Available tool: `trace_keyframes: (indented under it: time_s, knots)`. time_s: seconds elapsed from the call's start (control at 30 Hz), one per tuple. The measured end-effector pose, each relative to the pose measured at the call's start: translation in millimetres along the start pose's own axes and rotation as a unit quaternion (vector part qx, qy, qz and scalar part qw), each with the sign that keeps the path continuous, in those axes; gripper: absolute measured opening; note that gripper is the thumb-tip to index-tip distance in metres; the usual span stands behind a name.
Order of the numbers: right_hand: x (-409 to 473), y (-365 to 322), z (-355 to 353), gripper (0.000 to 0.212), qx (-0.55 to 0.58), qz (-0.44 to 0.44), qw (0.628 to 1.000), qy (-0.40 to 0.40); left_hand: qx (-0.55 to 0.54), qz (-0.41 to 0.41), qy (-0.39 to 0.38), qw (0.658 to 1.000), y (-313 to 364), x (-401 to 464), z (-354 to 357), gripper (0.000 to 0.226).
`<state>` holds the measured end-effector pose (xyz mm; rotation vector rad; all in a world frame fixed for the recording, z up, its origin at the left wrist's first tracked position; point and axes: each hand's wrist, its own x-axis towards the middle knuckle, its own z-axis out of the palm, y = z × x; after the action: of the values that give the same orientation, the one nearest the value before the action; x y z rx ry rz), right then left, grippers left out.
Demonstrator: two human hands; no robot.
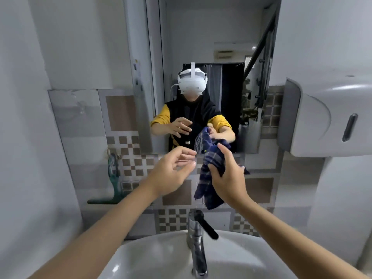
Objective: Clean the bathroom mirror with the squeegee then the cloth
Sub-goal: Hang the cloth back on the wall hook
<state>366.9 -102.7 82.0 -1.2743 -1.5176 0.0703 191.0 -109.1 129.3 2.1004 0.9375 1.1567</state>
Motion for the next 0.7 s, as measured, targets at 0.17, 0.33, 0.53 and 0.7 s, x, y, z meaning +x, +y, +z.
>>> trace_keyframes:
  time_s: [0.17,0.33,0.53,0.7]
  knots:
    - [-13.3,-41.6,3.4,0.052,0.196,0.057,0.968,-0.147,-0.089,-0.081,0.011,0.993,-0.4,-18.9,-7.0,0.014]
    - [-15.0,-72.2,17.4,0.051,0.299,0.092,0.909,-0.275,-0.137,-0.110,0.056,0.983,-11.3,-43.4,-32.9,0.014]
    - [-14.0,-101.8,49.2,0.042,0.362,0.055,0.895,-0.256,-0.143,-0.076,0.110,0.981,-14.4,-61.7,-69.3,0.013]
    - [-10.1,-133.3,72.3,0.038,0.388,0.034,0.893,-0.226,-0.131,-0.034,0.153,0.979,-17.2,-68.8,-107.8,0.022]
